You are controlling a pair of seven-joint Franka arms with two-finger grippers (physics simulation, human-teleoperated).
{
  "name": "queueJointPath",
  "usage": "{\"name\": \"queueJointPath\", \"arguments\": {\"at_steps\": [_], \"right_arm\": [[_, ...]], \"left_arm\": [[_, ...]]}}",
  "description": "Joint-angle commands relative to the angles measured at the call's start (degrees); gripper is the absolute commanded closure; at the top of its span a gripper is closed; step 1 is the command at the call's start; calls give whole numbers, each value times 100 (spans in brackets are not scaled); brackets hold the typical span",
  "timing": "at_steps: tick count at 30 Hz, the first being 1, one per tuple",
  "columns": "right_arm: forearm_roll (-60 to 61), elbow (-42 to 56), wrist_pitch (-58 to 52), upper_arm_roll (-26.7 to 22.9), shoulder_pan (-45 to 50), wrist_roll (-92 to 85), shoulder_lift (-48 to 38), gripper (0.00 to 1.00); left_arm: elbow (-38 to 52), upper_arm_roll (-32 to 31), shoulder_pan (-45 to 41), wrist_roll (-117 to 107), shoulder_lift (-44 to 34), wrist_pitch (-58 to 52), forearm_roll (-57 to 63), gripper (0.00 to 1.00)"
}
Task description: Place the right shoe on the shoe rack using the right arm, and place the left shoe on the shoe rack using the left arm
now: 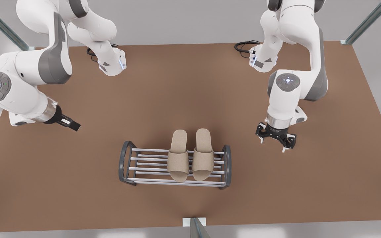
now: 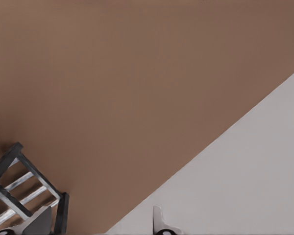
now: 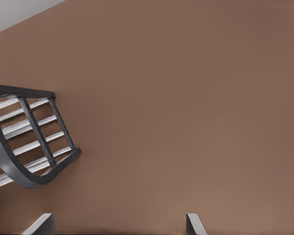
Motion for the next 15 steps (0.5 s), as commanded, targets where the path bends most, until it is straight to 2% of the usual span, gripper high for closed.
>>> {"name": "queueJointPath", "arguments": {"at_steps": [1, 2, 3, 5, 7, 8, 9, 10, 15], "right_arm": [[-44, 5, -332, 1, 17, -3369, 42, 0], [-36, 5, -332, 1, 35, -3369, 51, 0], [-36, 5, -332, 1, 44, -3360, 78, 0], [-36, 40, -332, 1, 9, -3352, 95, 0], [-9, 40, -332, 1, 53, -3360, 289, 0], [-18, 40, -341, 10, 70, -3360, 297, 0], [8, 31, -341, 28, 79, -3352, 306, 0], [0, 40, -332, 28, 88, -3361, 332, 0], [-36, 40, -341, 36, 97, -3352, 332, 0]], "left_arm": [[-10, -142, 245, 13341, 1, -2171, -352, 0], [121, -115, 526, 14208, 1, -2180, -553, 0], [473, -124, 852, 14445, 80, -2189, -1309, 0], [895, -124, 984, 14788, 37, -2277, -1582, 0], [1589, -159, 1124, 14797, -130, -3208, -1477, 0], [1589, -598, 1510, 14797, -289, -3217, -1433, 0], [1545, -1389, 2196, 14806, -473, -3217, -1223, 0], [1519, -1688, 2460, 14815, -517, -3217, -1143, 0], [1519, -1996, 2794, 14894, -535, -3411, -1134, 0]]}}
